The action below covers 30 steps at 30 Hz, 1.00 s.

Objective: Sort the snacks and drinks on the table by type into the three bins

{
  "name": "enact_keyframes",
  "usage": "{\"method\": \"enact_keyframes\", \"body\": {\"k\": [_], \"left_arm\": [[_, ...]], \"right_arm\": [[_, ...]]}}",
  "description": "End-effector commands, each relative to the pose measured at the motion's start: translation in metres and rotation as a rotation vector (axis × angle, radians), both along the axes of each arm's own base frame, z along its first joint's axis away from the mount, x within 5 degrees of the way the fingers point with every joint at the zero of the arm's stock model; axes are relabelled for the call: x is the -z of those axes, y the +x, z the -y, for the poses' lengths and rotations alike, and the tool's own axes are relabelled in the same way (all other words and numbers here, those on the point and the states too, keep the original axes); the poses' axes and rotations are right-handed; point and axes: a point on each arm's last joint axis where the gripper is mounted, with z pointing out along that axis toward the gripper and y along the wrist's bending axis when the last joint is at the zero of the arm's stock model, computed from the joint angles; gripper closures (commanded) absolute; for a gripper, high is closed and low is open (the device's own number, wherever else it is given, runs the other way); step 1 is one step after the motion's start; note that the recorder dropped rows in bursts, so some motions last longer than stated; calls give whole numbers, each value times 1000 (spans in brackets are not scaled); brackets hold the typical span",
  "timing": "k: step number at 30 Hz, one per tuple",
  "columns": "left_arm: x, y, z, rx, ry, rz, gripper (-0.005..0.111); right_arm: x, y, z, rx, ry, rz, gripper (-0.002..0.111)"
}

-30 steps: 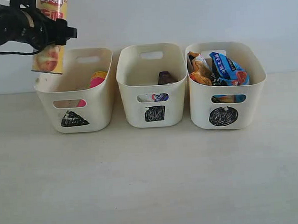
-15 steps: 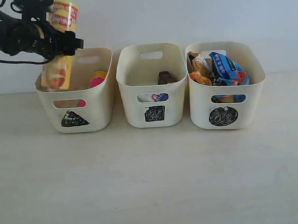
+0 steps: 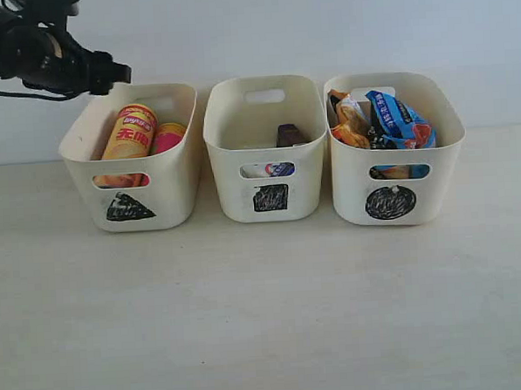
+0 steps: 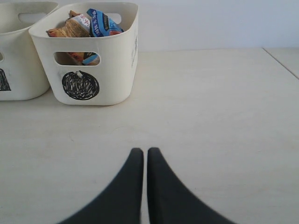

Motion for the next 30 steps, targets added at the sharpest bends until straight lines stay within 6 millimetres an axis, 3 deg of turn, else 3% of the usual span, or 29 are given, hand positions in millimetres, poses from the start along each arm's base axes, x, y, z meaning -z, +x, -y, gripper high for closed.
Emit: {"method": "enact_keyframes", "body": {"k": [1,3,9,18,30], "left_arm": [[-25,-21,-12,-22,150,-98,84],[-32,-30,-17,-27,202,-156,103],[-47,-64,-26,-26,252,-268,103],[-58,-129,-33,2,170,-239,103],[-68,-240,-39,40,-109,-84,103]], "right_arm": [[0,0,0,2,-3,9,108],[0,0,0,2,-3,9,108],[0,0,0,2,-3,9,108],[0,0,0,2,-3,9,108],[0,0,0,2,-3,9,108]]}}
